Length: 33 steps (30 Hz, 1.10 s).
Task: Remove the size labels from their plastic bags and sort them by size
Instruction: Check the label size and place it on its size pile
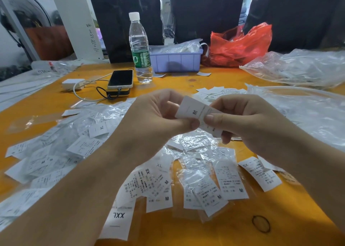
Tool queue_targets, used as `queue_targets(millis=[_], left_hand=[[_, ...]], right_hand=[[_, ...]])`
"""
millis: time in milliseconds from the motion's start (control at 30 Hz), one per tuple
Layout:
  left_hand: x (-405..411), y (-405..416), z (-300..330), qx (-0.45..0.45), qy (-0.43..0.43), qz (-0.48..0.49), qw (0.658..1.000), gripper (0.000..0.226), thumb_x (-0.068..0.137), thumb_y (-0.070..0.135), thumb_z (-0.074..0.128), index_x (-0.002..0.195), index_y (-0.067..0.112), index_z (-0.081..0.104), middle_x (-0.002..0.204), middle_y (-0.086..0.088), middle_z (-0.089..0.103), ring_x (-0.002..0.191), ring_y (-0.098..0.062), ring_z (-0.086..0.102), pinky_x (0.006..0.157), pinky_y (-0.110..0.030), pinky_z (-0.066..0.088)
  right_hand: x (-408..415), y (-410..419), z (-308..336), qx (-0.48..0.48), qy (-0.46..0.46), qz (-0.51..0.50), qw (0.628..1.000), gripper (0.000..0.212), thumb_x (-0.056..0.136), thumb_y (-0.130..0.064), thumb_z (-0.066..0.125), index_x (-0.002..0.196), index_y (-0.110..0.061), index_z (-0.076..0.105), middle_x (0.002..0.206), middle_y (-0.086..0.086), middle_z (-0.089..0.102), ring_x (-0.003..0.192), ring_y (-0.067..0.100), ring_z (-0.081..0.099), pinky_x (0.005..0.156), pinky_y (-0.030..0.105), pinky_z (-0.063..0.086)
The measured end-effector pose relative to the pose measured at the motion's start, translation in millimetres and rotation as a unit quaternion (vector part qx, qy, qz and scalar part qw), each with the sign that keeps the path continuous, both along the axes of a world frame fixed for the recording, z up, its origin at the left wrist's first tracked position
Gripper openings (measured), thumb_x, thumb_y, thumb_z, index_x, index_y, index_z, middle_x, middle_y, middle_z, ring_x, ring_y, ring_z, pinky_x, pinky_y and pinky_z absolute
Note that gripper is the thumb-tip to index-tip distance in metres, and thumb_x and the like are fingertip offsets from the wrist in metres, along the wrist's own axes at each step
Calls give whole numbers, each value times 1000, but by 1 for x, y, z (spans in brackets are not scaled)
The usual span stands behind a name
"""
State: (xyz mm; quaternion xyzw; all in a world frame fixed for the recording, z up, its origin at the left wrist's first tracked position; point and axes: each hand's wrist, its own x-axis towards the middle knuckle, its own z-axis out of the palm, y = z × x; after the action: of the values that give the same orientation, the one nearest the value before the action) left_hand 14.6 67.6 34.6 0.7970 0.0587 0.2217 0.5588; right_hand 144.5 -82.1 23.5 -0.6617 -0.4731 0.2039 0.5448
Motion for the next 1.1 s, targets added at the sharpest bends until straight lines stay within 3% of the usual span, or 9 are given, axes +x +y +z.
queue_targets(millis=[167, 300, 467, 633, 733, 1100], left_hand=[[0, 3, 0, 11, 12, 20, 1000, 29, 73, 32, 72, 96, 15, 69, 84, 1, 76, 66, -8, 65, 62, -21, 55], [1, 5, -2, 15, 9, 24, 1000, 5, 88, 16, 67, 91, 17, 71, 83, 3, 75, 66, -10, 63, 63, -22, 57], [2, 2, -4, 34, 5, 14, 999, 9, 83, 12, 72, 90, 16, 70, 80, 0, 74, 64, -13, 63, 62, -27, 56], [2, 7, -2, 7, 0, 42, 999, 5, 84, 14, 71, 88, 17, 70, 83, -1, 74, 67, -12, 64, 63, -24, 57], [2, 6, -2, 1, 15, 40, 999, 7, 82, 15, 72, 89, 15, 69, 81, 0, 74, 66, -10, 64, 62, -23, 57], [3, 3, -3, 7, 25, 33, 999, 30, 63, 29, 76, 90, 18, 70, 78, 3, 72, 66, -9, 65, 60, -24, 58]], right_hand=[[1, -1, 0, 13, -42, -33, 998, 12, 87, -14, 67, 77, -16, 73, 61, -3, 64, 53, 7, 53, 52, 17, 44], [1, 0, 0, 17, -45, -36, 998, 10, 87, -15, 69, 79, -18, 74, 60, -3, 63, 53, 8, 52, 53, 21, 44], [-4, 0, 0, 21, -32, -20, 999, 16, 76, -33, 67, 81, -19, 74, 60, -3, 61, 55, 11, 52, 55, 26, 45], [-3, 0, 3, 42, 9, -57, 997, 4, 86, -12, 70, 82, -11, 72, 67, 4, 66, 56, 14, 53, 56, 28, 47], [-5, 0, 4, 67, 13, -84, 994, 9, 85, -4, 67, 79, -9, 70, 66, 4, 69, 56, 15, 53, 53, 24, 47], [-11, 1, 3, 80, 4, -104, 991, 6, 86, -6, 67, 84, -11, 70, 69, -1, 71, 52, 5, 56, 53, 18, 50]])
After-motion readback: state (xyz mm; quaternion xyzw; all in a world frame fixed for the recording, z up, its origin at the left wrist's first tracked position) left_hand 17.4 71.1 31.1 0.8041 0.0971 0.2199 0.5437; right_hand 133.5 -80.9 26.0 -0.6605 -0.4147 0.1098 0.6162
